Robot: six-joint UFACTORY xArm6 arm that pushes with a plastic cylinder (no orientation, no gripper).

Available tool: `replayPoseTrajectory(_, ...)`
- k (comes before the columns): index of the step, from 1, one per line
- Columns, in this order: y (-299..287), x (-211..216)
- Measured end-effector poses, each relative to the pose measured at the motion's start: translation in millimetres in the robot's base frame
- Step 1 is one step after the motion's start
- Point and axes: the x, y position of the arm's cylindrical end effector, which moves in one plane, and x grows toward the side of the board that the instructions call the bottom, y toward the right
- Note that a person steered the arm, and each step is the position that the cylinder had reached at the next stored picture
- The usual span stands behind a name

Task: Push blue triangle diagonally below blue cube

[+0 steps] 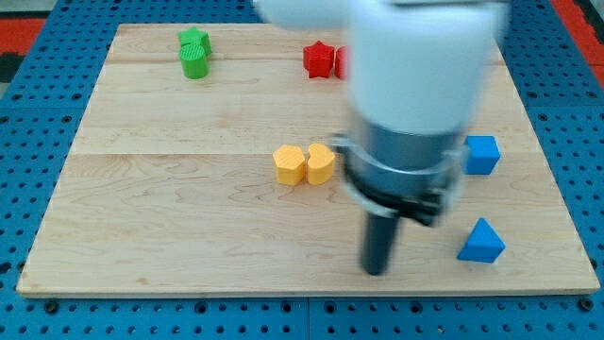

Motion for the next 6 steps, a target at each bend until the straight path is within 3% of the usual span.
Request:
replayPoseTrajectory(1,87.4,10.0)
replayPoseTrajectory(2,114.2,-11.5)
replayPoseTrajectory(4,102.6,-23.8)
replayPoseTrajectory(5,63.3,-23.8)
replayPoseTrajectory(6,74.9,-32.1)
